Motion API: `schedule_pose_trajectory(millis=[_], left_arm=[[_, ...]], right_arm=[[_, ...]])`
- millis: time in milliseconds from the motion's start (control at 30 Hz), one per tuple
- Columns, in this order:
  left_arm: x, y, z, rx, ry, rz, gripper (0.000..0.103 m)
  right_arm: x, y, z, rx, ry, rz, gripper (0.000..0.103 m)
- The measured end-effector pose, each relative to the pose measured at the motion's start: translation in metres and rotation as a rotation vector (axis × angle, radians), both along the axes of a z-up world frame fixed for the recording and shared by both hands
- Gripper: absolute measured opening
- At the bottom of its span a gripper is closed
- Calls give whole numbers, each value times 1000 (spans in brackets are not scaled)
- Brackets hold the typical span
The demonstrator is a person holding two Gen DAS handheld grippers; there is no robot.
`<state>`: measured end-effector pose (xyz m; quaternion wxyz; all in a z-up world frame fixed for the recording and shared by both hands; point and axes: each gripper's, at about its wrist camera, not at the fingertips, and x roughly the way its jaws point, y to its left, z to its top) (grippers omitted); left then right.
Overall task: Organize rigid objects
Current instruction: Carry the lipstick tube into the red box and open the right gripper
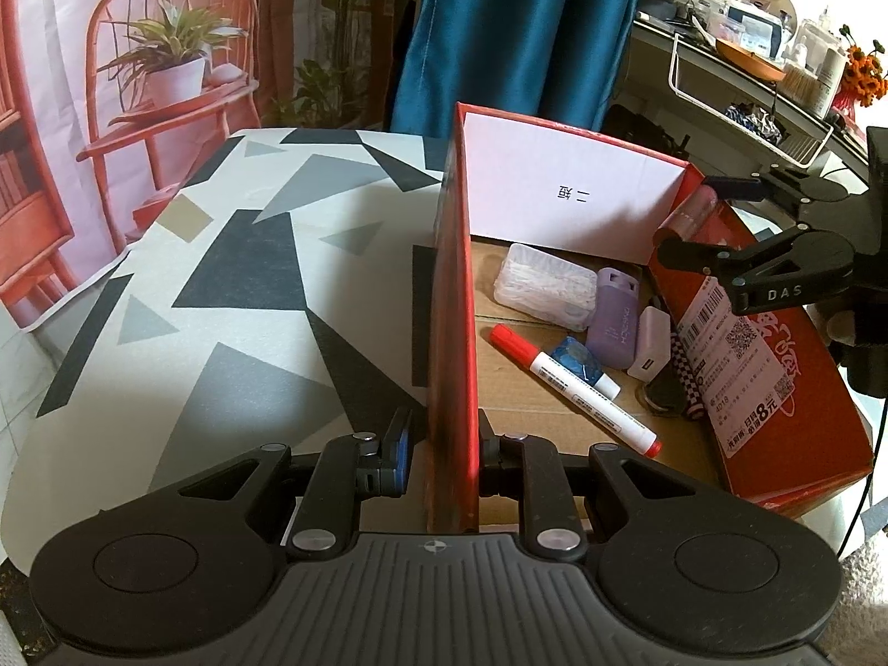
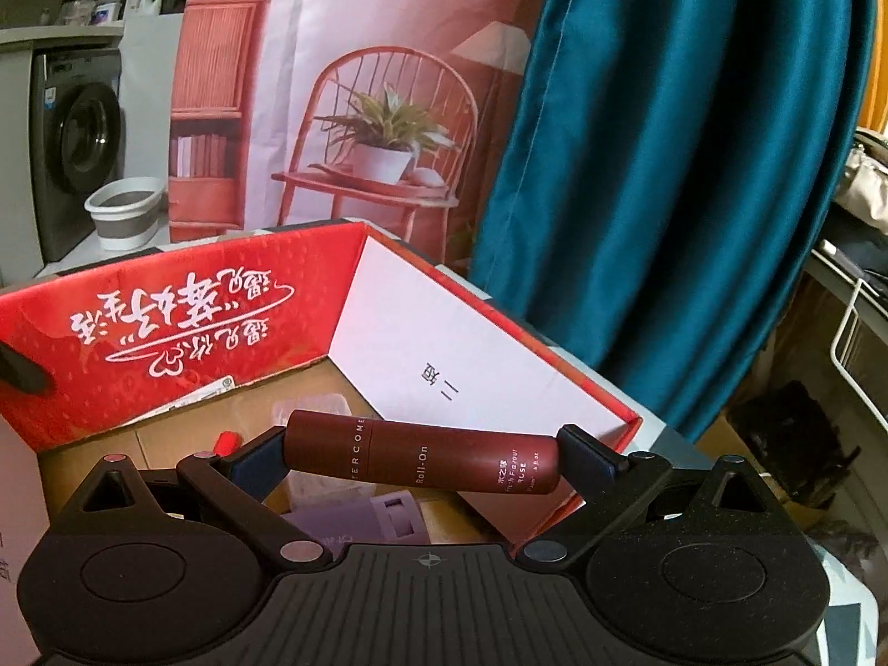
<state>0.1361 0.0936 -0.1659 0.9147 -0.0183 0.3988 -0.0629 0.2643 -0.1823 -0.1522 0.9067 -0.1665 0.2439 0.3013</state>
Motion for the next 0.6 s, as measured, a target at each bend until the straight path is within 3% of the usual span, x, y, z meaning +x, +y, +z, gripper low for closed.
schedule_pose_trajectory(millis=[600], left_arm=[[0, -1, -1, 0, 0, 5, 23]], right_arm=[[11, 2, -5, 7, 4, -37, 100]])
